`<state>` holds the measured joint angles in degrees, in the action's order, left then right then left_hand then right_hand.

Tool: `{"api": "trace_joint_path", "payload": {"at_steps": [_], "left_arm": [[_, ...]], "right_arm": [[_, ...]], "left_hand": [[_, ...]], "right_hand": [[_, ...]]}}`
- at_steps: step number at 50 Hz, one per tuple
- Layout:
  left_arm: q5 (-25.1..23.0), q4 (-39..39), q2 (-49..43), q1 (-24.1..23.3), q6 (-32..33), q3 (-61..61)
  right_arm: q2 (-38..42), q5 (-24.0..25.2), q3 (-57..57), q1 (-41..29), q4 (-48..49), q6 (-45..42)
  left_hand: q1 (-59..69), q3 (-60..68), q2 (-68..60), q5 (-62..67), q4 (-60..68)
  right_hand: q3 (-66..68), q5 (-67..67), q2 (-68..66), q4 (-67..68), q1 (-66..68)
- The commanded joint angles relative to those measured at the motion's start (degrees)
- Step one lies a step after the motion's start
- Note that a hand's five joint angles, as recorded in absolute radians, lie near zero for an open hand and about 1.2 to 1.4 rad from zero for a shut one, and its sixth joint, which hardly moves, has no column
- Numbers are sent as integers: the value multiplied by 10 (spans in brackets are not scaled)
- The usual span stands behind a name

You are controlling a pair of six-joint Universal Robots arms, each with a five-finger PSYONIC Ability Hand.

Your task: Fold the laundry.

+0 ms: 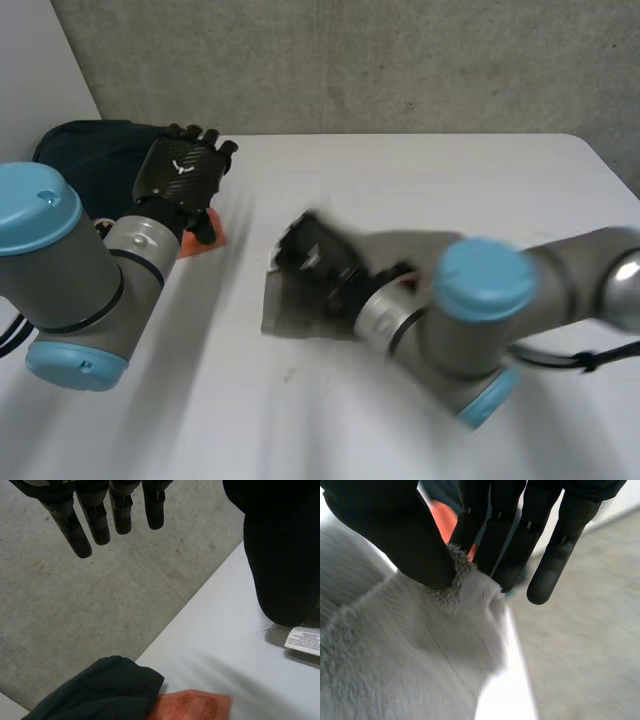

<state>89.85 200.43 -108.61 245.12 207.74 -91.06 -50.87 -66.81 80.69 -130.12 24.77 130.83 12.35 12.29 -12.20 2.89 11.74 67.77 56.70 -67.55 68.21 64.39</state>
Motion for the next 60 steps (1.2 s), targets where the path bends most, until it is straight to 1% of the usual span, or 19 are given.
{"api": "trace_joint_path", "payload": {"at_steps": [1,4,7,11,16,18,19,21,24,28,32,40,43,44,45,47,52,56,60], "left_arm": [[-1,1,-2,-1,0,-4],[-2,0,-2,-1,0,-1],[-2,0,-2,-2,0,3],[-3,1,-2,-2,0,4],[-3,1,-4,-7,0,5],[-3,1,-7,-11,-1,4],[-3,1,-8,-11,-1,3],[-3,1,-9,-13,-1,1],[-2,1,-9,-14,-1,-2],[-1,1,-6,-16,-1,-2],[0,1,1,-22,-1,-2],[1,0,11,-25,-3,-9],[1,0,10,-26,-8,-8],[1,0,10,-27,-9,-6],[2,0,10,-27,-13,-3],[2,1,10,-32,-27,4],[5,-5,9,-53,-69,45],[13,-7,-2,-83,-104,83],[30,-21,-36,-131,-138,127]], "right_arm": [[15,-78,-20,-22,-57,15],[-10,-157,-7,-8,-67,53],[-41,-194,22,38,-99,125],[-87,-186,67,92,-163,194],[-93,-193,117,145,-198,194],[-90,-196,129,166,-189,182],[-90,-202,141,189,-166,161],[-93,-210,153,210,-133,132],[-96,-227,162,231,-47,73],[-128,-229,147,177,12,29],[-131,-215,94,70,12,32],[-5,-118,28,-36,-58,36],[2,-97,18,-38,-92,39],[0,-95,16,-34,-107,45],[-2,-97,16,-34,-109,51],[-7,-104,17,-31,-105,71],[-106,-156,34,47,-105,222],[-155,-155,55,93,-109,336],[-159,-147,52,110,-143,384]], "left_hand": [[-24,-23,22,-29,-17],[-24,-23,22,-29,-17],[-24,-23,22,-29,-17],[-24,-23,22,-29,-17],[-24,-23,22,-29,-17],[-24,-23,22,-29,-17],[-24,-23,22,-29,-17],[-24,-23,22,-29,-17],[-24,-23,22,-29,-17],[-24,-23,22,-29,-17],[-24,-23,22,-29,-17],[-24,-23,22,-29,-17],[-24,-23,22,-29,-17],[-24,-23,22,-29,-17],[-24,-23,22,-29,-17],[-24,-23,22,-29,-17],[-24,-23,22,-29,-17],[-21,-21,20,-27,-15],[-21,-21,20,-27,-15]], "right_hand": [[-578,-567,576,-582,-544],[-578,-567,576,-582,-544],[-578,-567,576,-582,-544],[-578,-567,576,-582,-544],[-578,-567,576,-582,-544],[-411,-401,409,-416,-378],[-136,-125,133,-140,-102],[120,131,-122,116,154],[122,133,-124,118,156],[122,133,-124,118,156],[122,133,-124,118,156],[122,133,-124,118,156],[-120,-109,118,-124,-86],[-432,-422,430,-437,-399],[-578,-567,576,-582,-544],[-578,-567,576,-582,-544],[-578,-567,576,-582,-544],[-578,-567,576,-582,-544],[-578,-567,576,-582,-544]]}}
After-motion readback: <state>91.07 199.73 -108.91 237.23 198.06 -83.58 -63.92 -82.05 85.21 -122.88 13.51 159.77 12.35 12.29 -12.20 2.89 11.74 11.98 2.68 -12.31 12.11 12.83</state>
